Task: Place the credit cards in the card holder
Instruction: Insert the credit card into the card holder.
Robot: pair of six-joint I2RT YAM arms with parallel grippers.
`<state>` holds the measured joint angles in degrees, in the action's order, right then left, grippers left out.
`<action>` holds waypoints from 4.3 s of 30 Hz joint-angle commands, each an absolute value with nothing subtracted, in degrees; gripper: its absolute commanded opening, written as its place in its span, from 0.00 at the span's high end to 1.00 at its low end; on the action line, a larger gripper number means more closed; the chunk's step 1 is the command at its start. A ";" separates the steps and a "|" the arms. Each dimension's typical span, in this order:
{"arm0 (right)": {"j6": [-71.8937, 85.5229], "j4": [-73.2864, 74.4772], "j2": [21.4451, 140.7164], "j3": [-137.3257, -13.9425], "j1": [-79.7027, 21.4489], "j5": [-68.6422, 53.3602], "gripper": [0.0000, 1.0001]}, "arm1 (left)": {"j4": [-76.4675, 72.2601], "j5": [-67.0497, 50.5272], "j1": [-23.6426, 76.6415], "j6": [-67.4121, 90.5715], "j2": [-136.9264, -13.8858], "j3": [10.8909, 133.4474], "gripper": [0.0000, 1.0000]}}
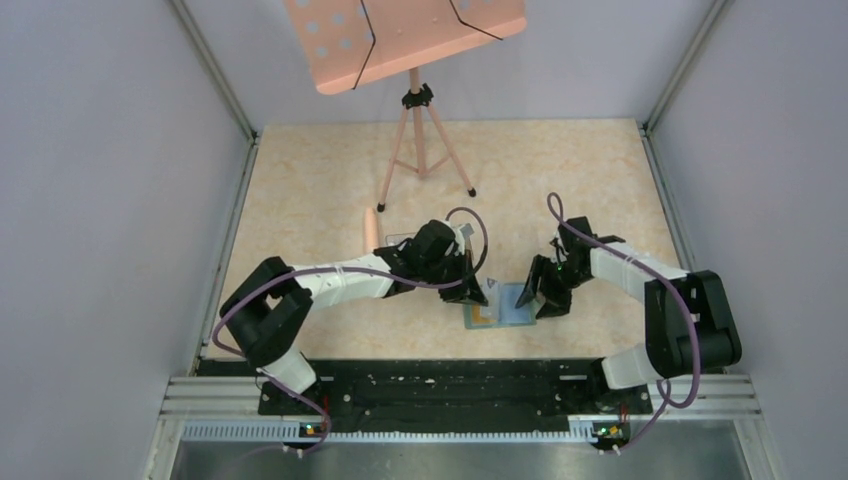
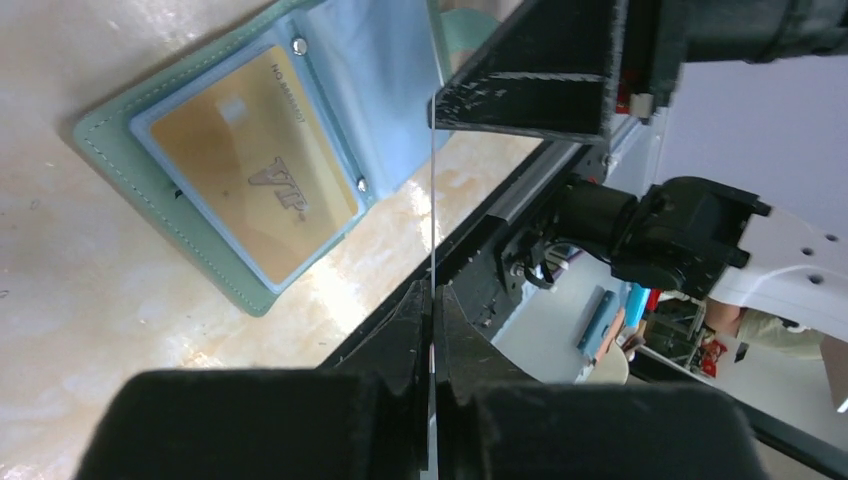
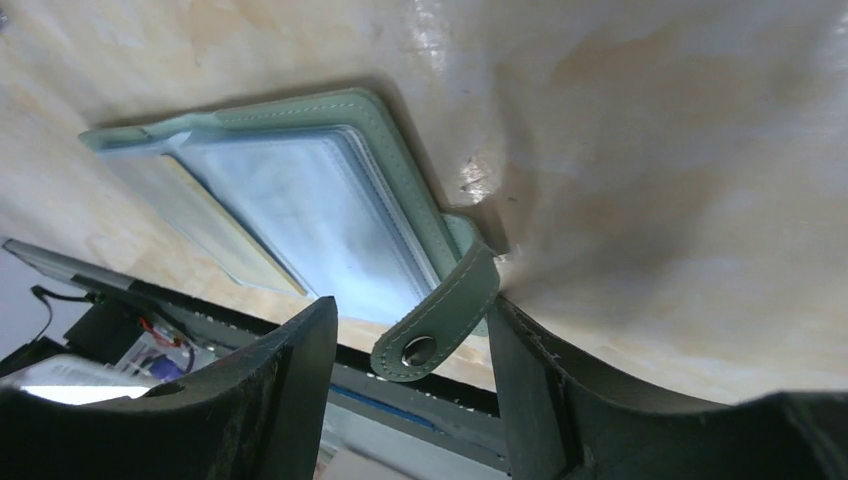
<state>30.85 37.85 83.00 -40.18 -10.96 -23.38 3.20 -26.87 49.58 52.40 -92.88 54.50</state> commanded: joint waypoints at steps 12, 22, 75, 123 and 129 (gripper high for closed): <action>32.86 30.50 79.56 -35.60 -12.29 -29.24 0.45 | -10.02 -21.63 50.54 57.21 -98.95 49.75 1.00; 31.54 33.54 77.53 -39.87 -12.22 -22.98 0.42 | -7.15 -18.77 49.52 55.98 -96.46 49.54 1.00; 30.61 29.09 80.88 -38.06 -12.25 -29.50 0.44 | -6.76 -23.22 50.54 61.83 -105.84 52.65 1.00; 30.14 28.89 80.03 -35.84 -12.28 -30.28 0.45 | -11.35 -24.64 48.43 62.37 -111.24 55.22 1.00; 30.15 28.81 79.81 -35.77 -12.23 -30.41 0.45 | -11.46 -25.36 48.84 62.86 -112.22 55.64 1.00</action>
<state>30.50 29.52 80.71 -36.73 -11.86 -29.65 -12.01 -27.68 48.64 63.13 -110.04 54.65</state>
